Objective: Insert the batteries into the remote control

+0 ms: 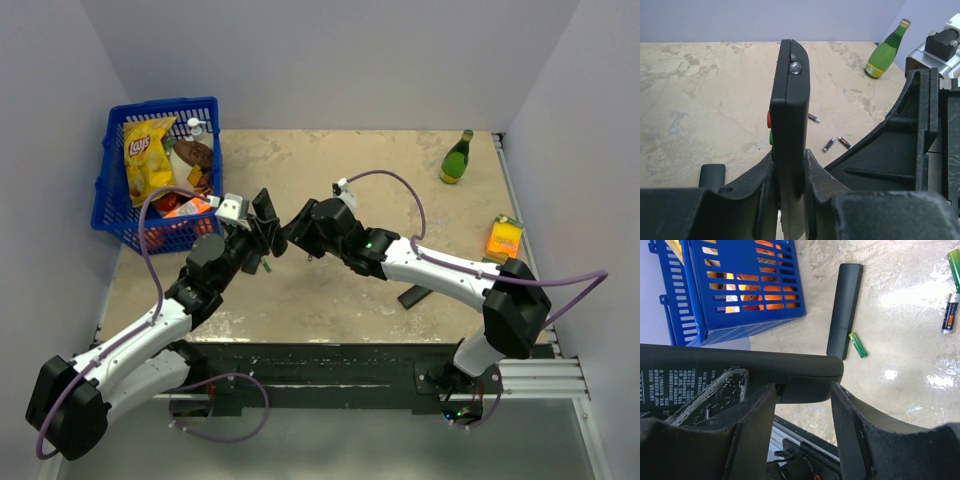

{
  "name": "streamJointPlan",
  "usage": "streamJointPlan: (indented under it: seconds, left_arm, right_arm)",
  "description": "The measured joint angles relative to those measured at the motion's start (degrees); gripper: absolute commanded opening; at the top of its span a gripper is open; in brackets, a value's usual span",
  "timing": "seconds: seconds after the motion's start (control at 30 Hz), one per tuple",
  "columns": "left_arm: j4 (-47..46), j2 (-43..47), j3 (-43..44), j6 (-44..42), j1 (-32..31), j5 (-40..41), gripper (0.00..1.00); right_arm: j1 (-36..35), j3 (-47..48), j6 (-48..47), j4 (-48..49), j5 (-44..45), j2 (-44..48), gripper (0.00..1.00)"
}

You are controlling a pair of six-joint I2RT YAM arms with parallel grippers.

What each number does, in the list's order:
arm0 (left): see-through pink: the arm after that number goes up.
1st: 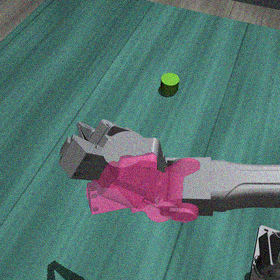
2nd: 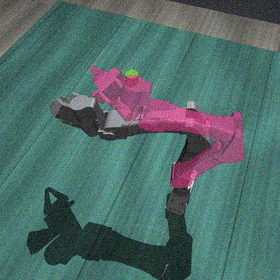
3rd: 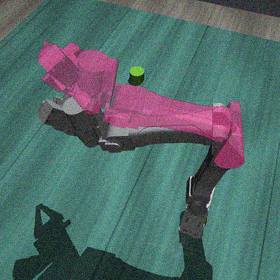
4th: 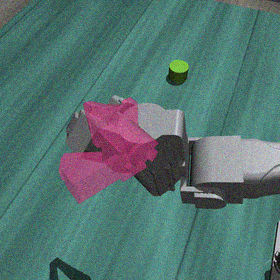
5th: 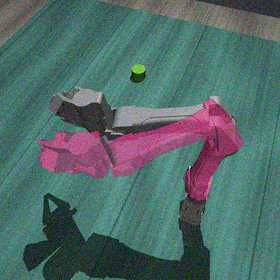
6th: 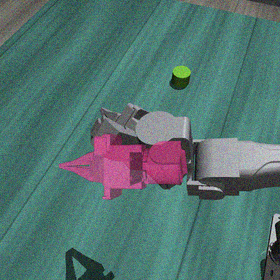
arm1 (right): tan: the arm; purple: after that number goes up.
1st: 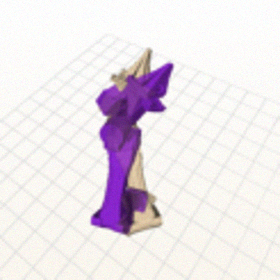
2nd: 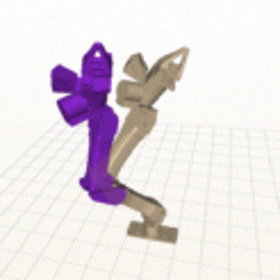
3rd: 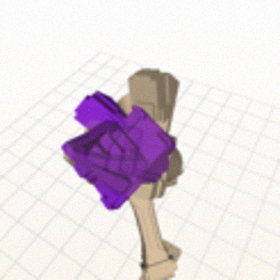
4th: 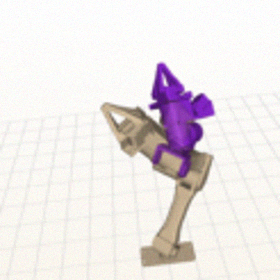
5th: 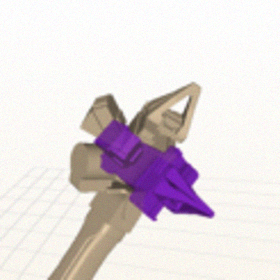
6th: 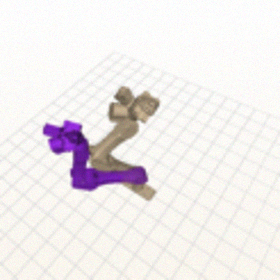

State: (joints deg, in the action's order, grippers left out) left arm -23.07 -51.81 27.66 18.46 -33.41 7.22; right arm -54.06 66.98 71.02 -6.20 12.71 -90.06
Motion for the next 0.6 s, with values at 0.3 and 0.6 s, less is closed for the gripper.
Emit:
streamJointPlan:
  seconds: [0.3,0.6]
  left_arm:
    - [0.24,0.33,-0.04,0.02,0.31,-0.15,0.0]
    - [0.9,0.31,-0.09,0.0,0.66,-0.28,0.0]
  right_arm:
    - [0.02,0.0,0.22,0.46,-0.28,-0.83,0.52]
    - [0.02,0.24,0.48,0.59,-0.42,-1.81,0.52]
